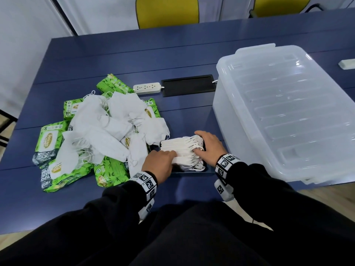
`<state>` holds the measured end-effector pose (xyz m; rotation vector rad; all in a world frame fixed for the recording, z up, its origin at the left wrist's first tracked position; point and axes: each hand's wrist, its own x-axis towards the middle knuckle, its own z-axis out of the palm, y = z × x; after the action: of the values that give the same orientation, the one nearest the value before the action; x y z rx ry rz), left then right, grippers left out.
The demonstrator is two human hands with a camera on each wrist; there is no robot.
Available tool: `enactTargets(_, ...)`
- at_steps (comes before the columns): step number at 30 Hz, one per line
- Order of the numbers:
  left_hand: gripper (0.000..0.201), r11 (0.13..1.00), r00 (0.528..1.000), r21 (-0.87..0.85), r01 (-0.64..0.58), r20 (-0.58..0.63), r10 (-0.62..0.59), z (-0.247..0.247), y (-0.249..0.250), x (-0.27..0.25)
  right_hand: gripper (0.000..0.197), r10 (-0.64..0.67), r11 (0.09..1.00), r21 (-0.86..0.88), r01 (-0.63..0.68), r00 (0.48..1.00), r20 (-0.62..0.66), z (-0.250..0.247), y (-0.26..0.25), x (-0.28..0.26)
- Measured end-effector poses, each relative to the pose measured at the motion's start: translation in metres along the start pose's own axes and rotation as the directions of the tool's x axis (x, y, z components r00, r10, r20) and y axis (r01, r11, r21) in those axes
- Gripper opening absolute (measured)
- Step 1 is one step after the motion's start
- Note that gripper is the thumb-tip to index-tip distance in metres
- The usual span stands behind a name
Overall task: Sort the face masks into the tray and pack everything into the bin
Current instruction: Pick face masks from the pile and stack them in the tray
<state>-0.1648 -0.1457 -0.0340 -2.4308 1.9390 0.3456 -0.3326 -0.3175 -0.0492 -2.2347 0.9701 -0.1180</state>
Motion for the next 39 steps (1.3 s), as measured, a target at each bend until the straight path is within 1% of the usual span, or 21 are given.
enactTargets(2, 0.036, 0.999, 0.999, -0.006, -0.034, -0.012, 0.034, 0.002, -0.003, -0.002, 0.064, -0.07, 0.997, -0.032, 0.068, 0.994, -0.084, -0.002, -0.003, -0.004)
enactTargets(4, 0.036, 0.999, 0.998, -0.022, -0.048, -0.034, 0.047, 0.002, -0.003, -0.004, 0.05, -0.132, 0.991, -0.052, 0.125, 0.978, -0.16, -0.004, -0.007, -0.006)
enactTargets(7, 0.04, 0.995, 0.994, -0.061, -0.073, -0.089, 0.067, 0.004, -0.003, -0.008, 0.039, -0.207, 0.976, -0.109, 0.187, 0.956, -0.208, -0.006, -0.01, -0.007)
enactTargets(9, 0.041, 0.993, 0.991, -0.077, -0.087, -0.106, 0.078, 0.005, -0.004, -0.009, 0.033, -0.272, 0.958, -0.147, 0.246, 0.943, -0.192, -0.006, -0.01, -0.007)
enactTargets(11, 0.04, 0.993, 0.993, -0.096, -0.075, -0.101, 0.065, 0.006, -0.005, -0.009, 0.022, -0.332, 0.929, -0.222, 0.296, 0.932, -0.147, -0.005, -0.01, -0.008)
enactTargets(13, 0.037, 0.992, 0.995, -0.11, -0.063, -0.088, 0.054, 0.007, -0.006, -0.009, 0.011, -0.323, 0.913, -0.282, 0.295, 0.945, -0.058, -0.006, -0.011, -0.01)
enactTargets(16, 0.032, 0.992, 0.996, -0.112, -0.061, -0.07, 0.054, 0.006, -0.005, -0.009, 0.015, -0.29, 0.893, -0.342, 0.293, 0.955, 0.059, -0.007, -0.014, -0.011)
enactTargets(19, 0.03, 0.99, 0.996, -0.126, -0.065, -0.066, 0.057, 0.005, -0.005, -0.007, 0.027, -0.232, 0.872, -0.409, 0.269, 0.963, 0.138, -0.01, -0.018, -0.01)
enactTargets(21, 0.029, 0.985, 0.995, -0.151, -0.079, -0.073, 0.068, 0.004, -0.005, -0.006, 0.027, -0.219, 0.865, -0.426, 0.263, 0.964, 0.15, -0.009, -0.021, -0.01)
enactTargets(24, 0.033, 0.971, 0.99, -0.197, -0.132, -0.08, 0.118, 0.005, -0.008, -0.005, 0.018, -0.252, 0.867, -0.416, 0.275, 0.961, 0.11, -0.005, -0.023, -0.011)
enactTargets(25, 0.034, 0.966, 0.989, -0.217, -0.142, -0.079, 0.128, 0.005, -0.009, -0.005, 0.018, -0.241, 0.874, -0.411, 0.259, 0.966, 0.096, -0.005, -0.024, -0.011)
enactTargets(27, 0.031, 0.957, 0.989, -0.255, -0.141, -0.07, 0.127, 0.004, -0.01, -0.006, 0.022, -0.185, 0.915, -0.352, 0.195, 0.981, 0.062, -0.006, -0.023, -0.011)
enactTargets(28, 0.03, 0.955, 0.99, -0.262, -0.136, -0.059, 0.124, 0.003, -0.011, -0.006, 0.022, -0.165, 0.949, -0.268, 0.165, 0.986, 0.022, -0.007, -0.021, -0.011)
enactTargets(30, 0.028, 0.956, 0.99, -0.257, -0.14, -0.036, 0.135, 0.001, -0.013, -0.006, 0.011, -0.108, 0.994, -0.011, 0.107, 0.989, -0.101, -0.013, -0.021, -0.012)
enactTargets(31, 0.028, 0.955, 0.988, -0.254, -0.152, -0.029, 0.15, 0.001, -0.014, -0.006, 0.013, -0.059, 0.987, 0.136, 0.08, 0.986, -0.153, -0.017, -0.022, -0.011)
enactTargets(32, 0.028, 0.954, 0.986, -0.249, -0.167, -0.024, 0.166, 0.0, -0.014, -0.005, 0.021, -0.001, 0.959, 0.277, 0.053, 0.982, -0.187, -0.02, -0.024, -0.01)
enactTargets(33, 0.027, 0.954, 0.983, -0.238, -0.182, -0.019, 0.183, -0.001, -0.014, -0.005, 0.026, 0.065, 0.921, 0.39, 0.019, 0.978, -0.199, -0.024, -0.025, -0.01)
enactTargets(34, 0.026, 0.954, 0.98, -0.225, -0.197, -0.019, 0.198, -0.002, -0.013, -0.004, 0.024, 0.114, 0.882, 0.471, -0.011, 0.975, -0.191, -0.025, -0.024, -0.008)
enactTargets(36, 0.024, 0.954, 0.975, -0.202, -0.221, -0.027, 0.22, -0.006, -0.013, -0.003, 0.015, 0.148, 0.862, 0.503, -0.063, 0.98, -0.131, -0.028, -0.027, -0.007)
enactTargets(37, 0.024, 0.956, 0.974, -0.189, -0.225, -0.032, 0.224, -0.009, -0.012, -0.002, 0.018, 0.133, 0.891, 0.448, -0.071, 0.985, -0.107, -0.027, -0.026, -0.007)
enactTargets(39, 0.023, 0.96, 0.972, -0.15, -0.237, -0.037, 0.234, -0.015, -0.011, -0.001, 0.022, 0.053, 0.974, 0.224, -0.041, 0.997, -0.049, -0.026, -0.027, -0.01)
